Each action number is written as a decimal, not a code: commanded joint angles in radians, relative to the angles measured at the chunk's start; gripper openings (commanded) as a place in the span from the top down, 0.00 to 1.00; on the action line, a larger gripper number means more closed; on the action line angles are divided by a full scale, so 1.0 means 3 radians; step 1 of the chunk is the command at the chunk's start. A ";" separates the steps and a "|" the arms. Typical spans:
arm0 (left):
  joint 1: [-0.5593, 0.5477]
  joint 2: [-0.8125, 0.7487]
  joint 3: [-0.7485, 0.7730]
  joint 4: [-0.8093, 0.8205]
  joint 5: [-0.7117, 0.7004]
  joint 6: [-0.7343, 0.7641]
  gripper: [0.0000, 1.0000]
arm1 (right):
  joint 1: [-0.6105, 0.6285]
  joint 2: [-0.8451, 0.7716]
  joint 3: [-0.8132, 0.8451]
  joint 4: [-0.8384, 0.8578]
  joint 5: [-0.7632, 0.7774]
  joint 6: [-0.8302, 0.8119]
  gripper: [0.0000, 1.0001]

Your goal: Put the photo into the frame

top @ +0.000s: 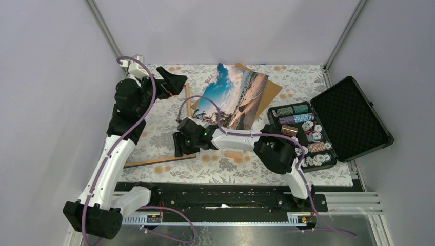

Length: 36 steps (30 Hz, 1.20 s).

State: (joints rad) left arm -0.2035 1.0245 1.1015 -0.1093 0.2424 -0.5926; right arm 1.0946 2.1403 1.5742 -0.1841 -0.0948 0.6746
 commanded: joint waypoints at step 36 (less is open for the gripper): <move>0.0076 0.0044 -0.0007 0.0194 0.0143 -0.0078 0.01 | 0.0181 0.0203 0.0242 0.0339 -0.0316 0.0164 0.41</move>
State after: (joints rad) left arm -0.1867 1.0325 1.1015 -0.1051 0.2623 -0.6048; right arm 1.1385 2.2391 1.6711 -0.0952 -0.1608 0.7052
